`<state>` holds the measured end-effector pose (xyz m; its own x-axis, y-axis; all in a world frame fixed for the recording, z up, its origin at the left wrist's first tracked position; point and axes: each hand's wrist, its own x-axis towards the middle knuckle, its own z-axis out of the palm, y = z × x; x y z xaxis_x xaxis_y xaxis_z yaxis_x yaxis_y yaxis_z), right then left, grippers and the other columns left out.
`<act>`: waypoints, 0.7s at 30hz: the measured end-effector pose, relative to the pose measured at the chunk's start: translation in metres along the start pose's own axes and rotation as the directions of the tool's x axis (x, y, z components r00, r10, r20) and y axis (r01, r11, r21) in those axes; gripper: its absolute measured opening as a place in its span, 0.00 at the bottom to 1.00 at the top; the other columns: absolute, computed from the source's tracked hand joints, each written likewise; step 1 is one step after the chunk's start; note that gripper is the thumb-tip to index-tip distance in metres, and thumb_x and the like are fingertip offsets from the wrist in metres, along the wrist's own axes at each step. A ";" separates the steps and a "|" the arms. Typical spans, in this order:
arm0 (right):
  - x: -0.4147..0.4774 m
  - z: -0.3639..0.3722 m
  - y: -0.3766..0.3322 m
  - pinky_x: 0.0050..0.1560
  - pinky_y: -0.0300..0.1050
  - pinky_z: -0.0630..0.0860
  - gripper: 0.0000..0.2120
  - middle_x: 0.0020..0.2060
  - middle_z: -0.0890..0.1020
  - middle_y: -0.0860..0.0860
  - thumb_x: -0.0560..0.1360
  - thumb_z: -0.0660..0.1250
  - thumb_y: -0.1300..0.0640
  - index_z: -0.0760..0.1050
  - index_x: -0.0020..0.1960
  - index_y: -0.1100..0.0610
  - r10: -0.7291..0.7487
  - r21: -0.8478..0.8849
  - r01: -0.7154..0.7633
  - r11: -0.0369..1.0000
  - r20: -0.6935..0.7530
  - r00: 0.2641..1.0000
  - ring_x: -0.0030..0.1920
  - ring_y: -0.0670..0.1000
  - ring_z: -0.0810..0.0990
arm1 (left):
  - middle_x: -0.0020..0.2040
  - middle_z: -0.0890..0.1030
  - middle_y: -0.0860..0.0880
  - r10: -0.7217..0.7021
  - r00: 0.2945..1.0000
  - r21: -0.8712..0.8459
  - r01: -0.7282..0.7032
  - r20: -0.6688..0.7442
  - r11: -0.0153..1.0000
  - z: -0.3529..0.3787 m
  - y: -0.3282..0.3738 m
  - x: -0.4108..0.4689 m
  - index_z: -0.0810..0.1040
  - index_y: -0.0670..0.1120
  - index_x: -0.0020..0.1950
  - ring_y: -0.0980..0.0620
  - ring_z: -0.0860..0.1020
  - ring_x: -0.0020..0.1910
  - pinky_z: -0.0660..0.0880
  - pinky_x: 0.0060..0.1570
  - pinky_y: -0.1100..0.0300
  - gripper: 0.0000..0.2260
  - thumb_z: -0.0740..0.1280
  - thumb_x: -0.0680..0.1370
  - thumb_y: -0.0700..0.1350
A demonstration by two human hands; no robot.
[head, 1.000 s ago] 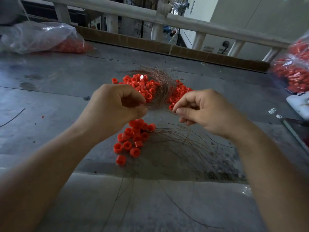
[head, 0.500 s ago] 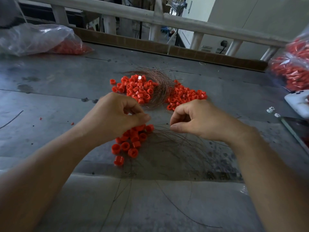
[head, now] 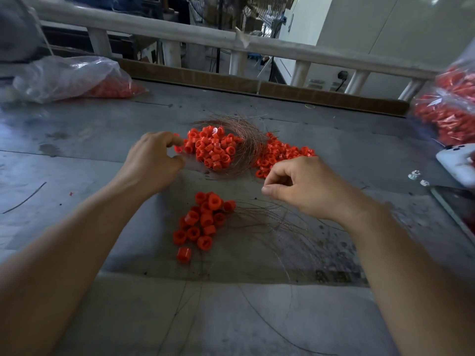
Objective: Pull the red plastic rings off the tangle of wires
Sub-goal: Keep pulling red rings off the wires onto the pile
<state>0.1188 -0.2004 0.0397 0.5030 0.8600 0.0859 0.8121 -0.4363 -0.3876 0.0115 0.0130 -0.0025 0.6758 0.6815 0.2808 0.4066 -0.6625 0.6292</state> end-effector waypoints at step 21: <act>0.010 0.009 0.011 0.41 0.35 0.72 0.06 0.34 0.75 0.40 0.74 0.66 0.50 0.78 0.43 0.51 0.050 -0.075 -0.054 0.996 -0.056 0.997 0.39 0.40 0.75 | 0.32 0.81 0.48 -0.149 0.989 -0.461 0.142 0.020 0.876 -0.019 0.033 -0.003 0.81 0.48 0.35 0.52 0.80 0.31 0.79 0.35 0.63 0.11 0.69 0.69 0.31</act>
<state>0.1296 -0.1943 0.0283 0.5588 0.8209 0.1178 0.8036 -0.5008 -0.3216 0.0108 -0.0052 0.0316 0.6198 0.7664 0.1690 0.1689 -0.3405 0.9249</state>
